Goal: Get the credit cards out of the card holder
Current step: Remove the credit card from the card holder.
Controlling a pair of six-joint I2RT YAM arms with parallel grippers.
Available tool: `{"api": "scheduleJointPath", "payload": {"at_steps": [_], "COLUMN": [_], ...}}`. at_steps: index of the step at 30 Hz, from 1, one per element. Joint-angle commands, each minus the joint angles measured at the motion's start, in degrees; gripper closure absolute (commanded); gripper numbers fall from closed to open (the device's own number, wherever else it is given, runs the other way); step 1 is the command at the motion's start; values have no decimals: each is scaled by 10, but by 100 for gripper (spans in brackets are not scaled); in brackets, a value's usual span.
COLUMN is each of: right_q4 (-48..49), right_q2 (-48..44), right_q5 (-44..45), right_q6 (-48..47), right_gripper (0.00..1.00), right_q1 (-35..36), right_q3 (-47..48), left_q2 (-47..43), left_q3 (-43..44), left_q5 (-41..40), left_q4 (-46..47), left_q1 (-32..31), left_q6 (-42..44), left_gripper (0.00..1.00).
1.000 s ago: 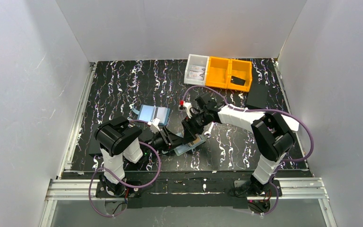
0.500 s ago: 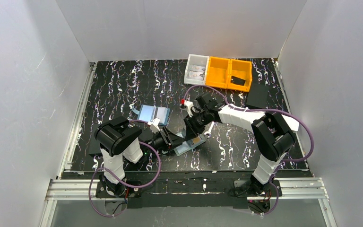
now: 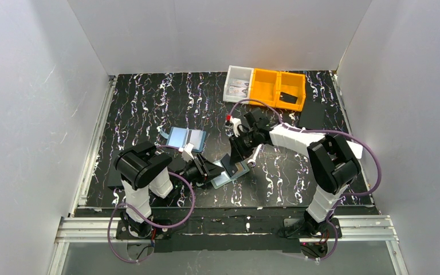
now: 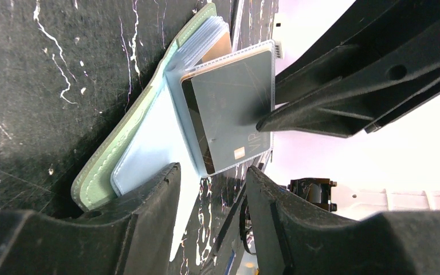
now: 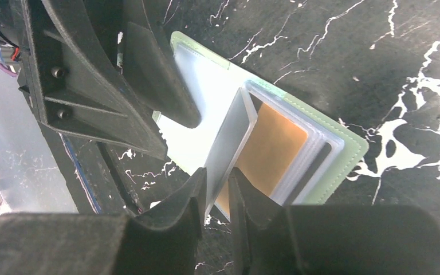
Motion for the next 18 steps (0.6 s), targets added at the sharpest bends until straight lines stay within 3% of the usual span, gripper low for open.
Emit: {"api": "scheduleJointPath", "payload": {"at_steps": [1, 5, 18], "right_q4": [14, 16, 146], "right_q2": [5, 24, 33], "right_q5": [-30, -56, -204], "right_q6": [14, 20, 178], "right_gripper": [78, 98, 99], "right_q1": [-5, -10, -64], "right_q3": [0, 0, -51], "left_q2": [-7, -17, -78], "left_q3": [-10, -10, -1], "left_q5": [-17, -17, -22], "left_q4": [-57, -56, -52], "left_q1": [-2, -2, -2], "left_q6": [19, 16, -11], "left_gripper": [54, 54, 54]}}
